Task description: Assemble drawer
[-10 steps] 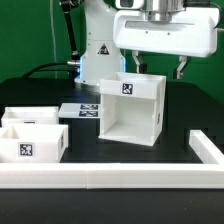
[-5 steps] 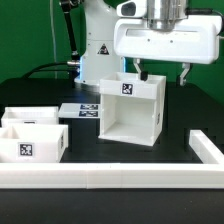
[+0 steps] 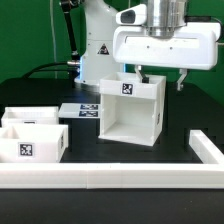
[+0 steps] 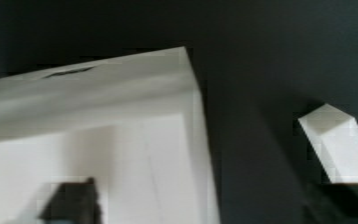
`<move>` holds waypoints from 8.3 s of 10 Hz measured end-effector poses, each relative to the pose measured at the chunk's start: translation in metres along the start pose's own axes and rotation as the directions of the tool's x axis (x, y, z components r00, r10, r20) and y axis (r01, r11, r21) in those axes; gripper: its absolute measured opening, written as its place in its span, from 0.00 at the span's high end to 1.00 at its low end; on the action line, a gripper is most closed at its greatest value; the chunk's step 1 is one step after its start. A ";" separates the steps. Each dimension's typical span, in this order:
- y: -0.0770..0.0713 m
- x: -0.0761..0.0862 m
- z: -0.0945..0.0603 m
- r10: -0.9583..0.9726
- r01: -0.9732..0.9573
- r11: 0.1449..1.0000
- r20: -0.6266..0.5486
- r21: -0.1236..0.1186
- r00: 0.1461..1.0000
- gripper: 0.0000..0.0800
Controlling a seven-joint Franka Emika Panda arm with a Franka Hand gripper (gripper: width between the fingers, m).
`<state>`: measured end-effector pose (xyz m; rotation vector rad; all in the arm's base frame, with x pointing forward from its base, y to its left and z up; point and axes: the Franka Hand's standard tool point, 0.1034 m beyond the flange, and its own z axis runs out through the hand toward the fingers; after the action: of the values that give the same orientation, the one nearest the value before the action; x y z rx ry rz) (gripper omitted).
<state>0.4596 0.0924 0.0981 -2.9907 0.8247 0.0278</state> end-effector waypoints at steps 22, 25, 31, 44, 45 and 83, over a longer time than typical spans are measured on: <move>-0.053 0.077 -0.002 -0.274 0.277 0.959 -0.058 0.052 0.960 0.95; -0.056 0.079 -0.003 -0.074 0.077 0.994 -0.041 0.081 0.996 0.95; -0.060 0.128 -0.009 0.402 -0.401 0.904 0.019 0.149 0.915 0.95; -0.089 0.142 -0.003 0.822 -0.849 0.517 0.210 0.110 0.529 0.95; -0.094 0.148 -0.005 0.820 -0.848 0.518 0.213 0.117 0.531 0.95; 0.095 0.189 -0.006 -0.436 0.436 0.900 0.036 0.002 0.899 0.19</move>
Offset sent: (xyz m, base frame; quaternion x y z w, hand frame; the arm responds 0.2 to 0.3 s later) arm 0.0000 0.0000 0.0000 0.0000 0.0000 0.0000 1.0000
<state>0.5736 -0.0865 0.0960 -3.0919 0.1336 0.0683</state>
